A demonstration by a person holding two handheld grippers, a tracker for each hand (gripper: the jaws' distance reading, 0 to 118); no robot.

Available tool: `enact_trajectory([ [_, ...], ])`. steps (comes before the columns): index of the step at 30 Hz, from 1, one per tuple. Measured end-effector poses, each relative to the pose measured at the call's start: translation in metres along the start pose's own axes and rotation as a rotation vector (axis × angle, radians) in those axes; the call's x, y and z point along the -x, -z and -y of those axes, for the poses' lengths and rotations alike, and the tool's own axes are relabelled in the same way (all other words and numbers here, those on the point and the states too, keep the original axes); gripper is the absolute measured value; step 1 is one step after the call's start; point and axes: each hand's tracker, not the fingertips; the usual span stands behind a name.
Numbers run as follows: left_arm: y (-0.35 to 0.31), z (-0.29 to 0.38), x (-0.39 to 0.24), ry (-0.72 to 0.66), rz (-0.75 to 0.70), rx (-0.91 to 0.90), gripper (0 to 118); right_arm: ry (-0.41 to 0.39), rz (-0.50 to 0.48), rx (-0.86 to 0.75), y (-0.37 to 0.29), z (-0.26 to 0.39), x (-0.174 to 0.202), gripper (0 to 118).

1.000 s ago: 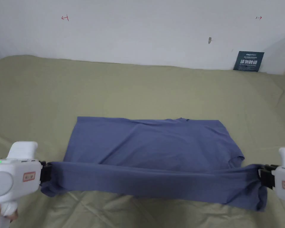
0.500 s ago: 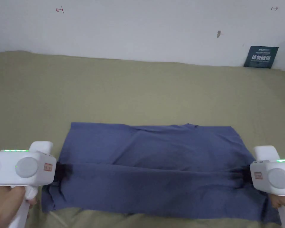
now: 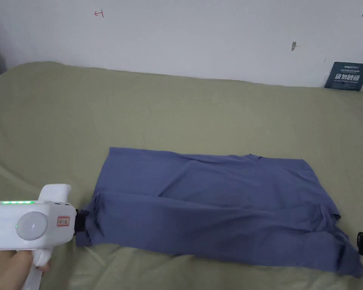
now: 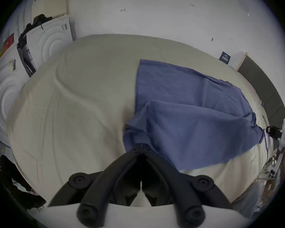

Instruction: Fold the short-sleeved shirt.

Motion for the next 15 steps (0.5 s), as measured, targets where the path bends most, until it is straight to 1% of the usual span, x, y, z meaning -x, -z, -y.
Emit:
enact_trajectory([
  [1, -0.006, 0.003, -0.007, -0.006, -0.001, -0.003, 3, -0.012, 0.005, 0.0, -0.003, 0.006, 0.002, 0],
  [2, -0.006, 0.005, -0.01, -0.004, -0.004, 0.001, 25, -0.022, 0.005, 0.018, 0.004, 0.0, -0.003, 0],
  [3, -0.002, 0.006, -0.012, -0.001, -0.008, 0.007, 84, -0.026, -0.001, 0.024, 0.004, 0.002, -0.003, 0],
  [4, 0.004, 0.008, -0.014, 0.006, -0.022, 0.038, 118, -0.025, -0.016, 0.032, 0.004, 0.003, -0.003, 0],
  [5, 0.012, 0.01, -0.013, -0.003, -0.044, 0.058, 118, -0.021, -0.021, 0.037, 0.005, 0.005, -0.003, 0],
  [6, 0.013, 0.012, -0.015, 0.009, -0.074, 0.013, 109, -0.013, -0.032, 0.043, 0.011, 0.009, -0.007, 0],
  [7, 0.017, 0.013, -0.018, 0.027, -0.07, 0.035, 105, -0.017, -0.041, 0.046, 0.013, 0.009, -0.008, 0],
  [8, 0.022, 0.013, -0.021, 0.037, -0.08, 0.042, 105, -0.02, -0.047, 0.048, 0.016, 0.01, -0.009, 0],
  [9, 0.029, 0.012, -0.02, 0.05, -0.088, 0.058, 100, -0.023, -0.052, 0.057, 0.02, 0.009, -0.01, 0],
  [10, 0.033, 0.013, -0.022, 0.063, -0.106, 0.069, 87, -0.035, -0.043, 0.046, 0.013, 0.013, -0.001, 0],
  [11, 0.036, 0.014, -0.023, 0.082, -0.114, 0.078, 68, -0.035, -0.043, 0.045, 0.015, 0.014, -0.001, 0],
  [12, 0.036, 0.015, -0.024, 0.084, -0.092, 0.081, 49, -0.03, -0.052, 0.048, 0.016, 0.014, -0.002, 4],
  [13, 0.033, 0.015, -0.026, 0.071, -0.05, 0.076, 37, -0.024, -0.067, 0.057, 0.018, 0.013, -0.003, 23],
  [14, 0.03, 0.015, -0.029, 0.073, -0.066, 0.069, 22, -0.024, -0.066, 0.054, 0.017, 0.015, -0.001, 58],
  [15, 0.03, 0.015, -0.032, 0.092, -0.065, 0.067, 5, -0.024, -0.069, 0.058, 0.019, 0.015, -0.001, 104],
])
